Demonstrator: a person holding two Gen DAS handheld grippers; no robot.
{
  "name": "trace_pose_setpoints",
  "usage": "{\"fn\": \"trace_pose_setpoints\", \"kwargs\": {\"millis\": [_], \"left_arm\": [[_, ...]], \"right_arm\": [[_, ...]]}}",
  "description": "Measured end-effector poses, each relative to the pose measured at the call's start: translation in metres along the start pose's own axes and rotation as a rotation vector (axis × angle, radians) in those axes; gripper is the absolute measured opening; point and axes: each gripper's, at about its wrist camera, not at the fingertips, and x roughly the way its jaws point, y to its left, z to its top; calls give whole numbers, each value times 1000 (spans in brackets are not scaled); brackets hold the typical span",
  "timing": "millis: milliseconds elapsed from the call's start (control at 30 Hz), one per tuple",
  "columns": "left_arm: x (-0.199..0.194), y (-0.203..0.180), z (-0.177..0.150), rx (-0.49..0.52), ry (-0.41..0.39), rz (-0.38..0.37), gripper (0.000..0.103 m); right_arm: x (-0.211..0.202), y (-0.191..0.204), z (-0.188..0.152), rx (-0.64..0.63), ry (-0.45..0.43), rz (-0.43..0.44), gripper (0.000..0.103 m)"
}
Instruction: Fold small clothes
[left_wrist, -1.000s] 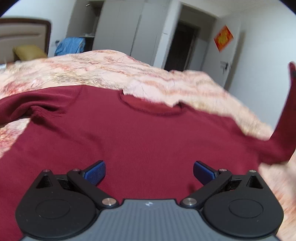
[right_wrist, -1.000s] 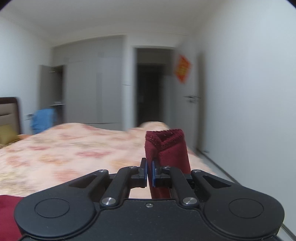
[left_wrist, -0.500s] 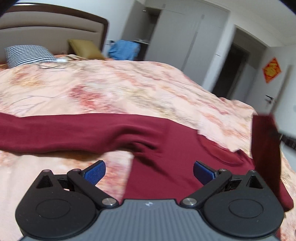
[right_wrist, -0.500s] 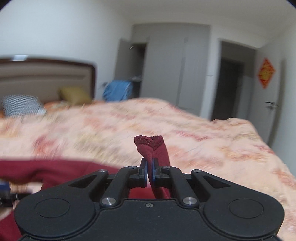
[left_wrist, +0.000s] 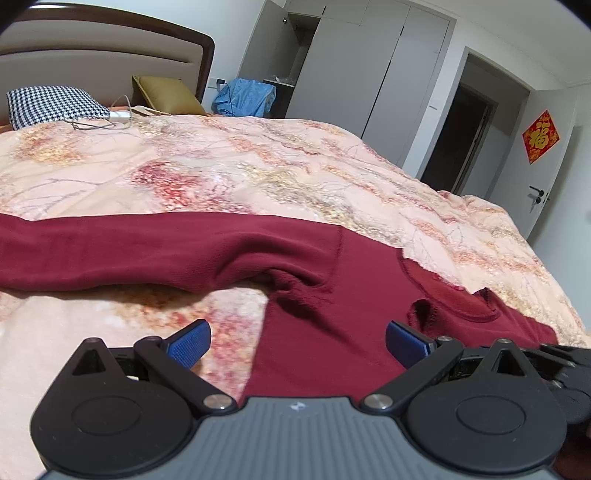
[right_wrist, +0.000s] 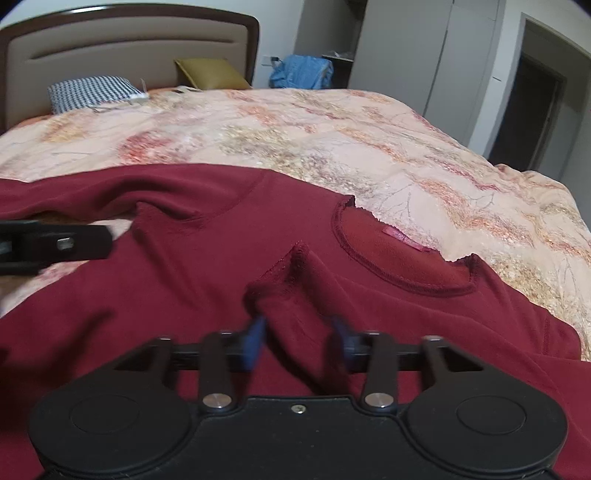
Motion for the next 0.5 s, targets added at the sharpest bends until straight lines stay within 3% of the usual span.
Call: {"fn": "trace_pose_setpoints", "kwargs": {"millis": [67, 200, 333, 500], "left_arm": [[3, -7, -2, -2, -8, -33, 103], [15, -28, -8, 11, -14, -120, 103], [37, -52, -19, 20, 15, -187, 103], [59, -66, -29, 58, 58, -146, 103]], "right_arm": [[-21, -13, -7, 22, -22, 24, 81], [-65, -49, -33, 90, -82, -1, 98], [-100, -83, -75, 114, -116, -190, 102], [-121, -119, -130, 129, -123, -516, 102]]}}
